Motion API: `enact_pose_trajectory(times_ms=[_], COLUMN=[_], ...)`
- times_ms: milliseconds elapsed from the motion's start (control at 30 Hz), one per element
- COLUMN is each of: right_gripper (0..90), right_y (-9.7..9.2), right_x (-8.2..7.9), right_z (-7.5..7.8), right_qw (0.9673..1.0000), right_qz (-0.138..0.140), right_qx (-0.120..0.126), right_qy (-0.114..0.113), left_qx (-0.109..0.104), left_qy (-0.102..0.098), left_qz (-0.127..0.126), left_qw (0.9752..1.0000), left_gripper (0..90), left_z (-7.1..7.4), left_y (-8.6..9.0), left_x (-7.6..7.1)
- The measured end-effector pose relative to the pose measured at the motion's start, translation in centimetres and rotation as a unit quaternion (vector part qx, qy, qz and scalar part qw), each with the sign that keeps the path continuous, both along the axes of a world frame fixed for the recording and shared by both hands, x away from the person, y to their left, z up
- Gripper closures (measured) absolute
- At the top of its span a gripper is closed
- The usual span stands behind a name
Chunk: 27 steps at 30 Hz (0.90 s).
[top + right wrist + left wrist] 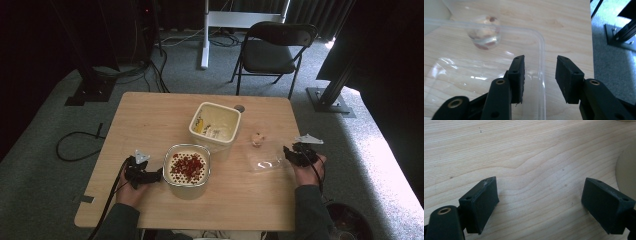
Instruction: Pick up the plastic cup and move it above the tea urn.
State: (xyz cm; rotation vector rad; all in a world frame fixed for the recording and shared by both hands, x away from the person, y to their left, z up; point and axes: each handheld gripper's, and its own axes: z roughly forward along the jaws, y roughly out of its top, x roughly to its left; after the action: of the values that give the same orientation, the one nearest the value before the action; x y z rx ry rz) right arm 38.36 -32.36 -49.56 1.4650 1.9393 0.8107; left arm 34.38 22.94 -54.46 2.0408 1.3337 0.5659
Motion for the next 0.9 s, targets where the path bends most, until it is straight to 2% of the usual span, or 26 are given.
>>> enact_pose_trajectory(times_ms=[233,267,333,367,400,500,800,900], right_gripper=[67.4,70.5,78.6,80.9,82.3,85.0,86.8,86.9], right_y=[-0.6,-0.7,-0.8,-0.7,-0.6,-0.5,-0.3,0.0], right_x=[0.3,0.2,0.0,-0.1,-0.3,-1.0,-3.0,-3.5], right_z=[-1.1,-1.2,-1.3,-1.2,-1.2,-0.5,2.1,3.0], right_qw=[0.9994,0.9993,0.9989,0.9989,0.9990,0.9984,0.9962,0.9966], right_qz=[-0.001,-0.004,-0.001,0.002,0.005,0.011,0.020,0.019], right_qx=[0.018,0.019,0.037,0.037,0.035,0.054,0.081,0.073], right_qy=[0.029,0.031,0.029,0.028,0.027,0.012,-0.023,-0.032], left_qx=[0.000,-0.001,-0.001,-0.001,-0.001,-0.001,-0.001,-0.001], left_qy=[0.000,-0.001,-0.001,-0.001,-0.001,-0.001,-0.001,-0.001], left_qz=[0.000,0.000,0.001,0.000,0.001,0.001,0.001,0.001], left_qw=[1.0000,1.0000,1.0000,1.0000,1.0000,1.0000,1.0000,1.0000], left_gripper=[14.3,14.3,14.3,14.4,14.4,14.3,14.3,14.3], left_z=[0.0,0.0,0.0,0.0,0.0,0.0,0.0,0.0], left_y=[0.0,0.0,0.0,0.0,0.0,0.0,0.0,0.0], left_x=[0.0,0.0,0.0,0.0,0.0,0.0,0.0,0.0])
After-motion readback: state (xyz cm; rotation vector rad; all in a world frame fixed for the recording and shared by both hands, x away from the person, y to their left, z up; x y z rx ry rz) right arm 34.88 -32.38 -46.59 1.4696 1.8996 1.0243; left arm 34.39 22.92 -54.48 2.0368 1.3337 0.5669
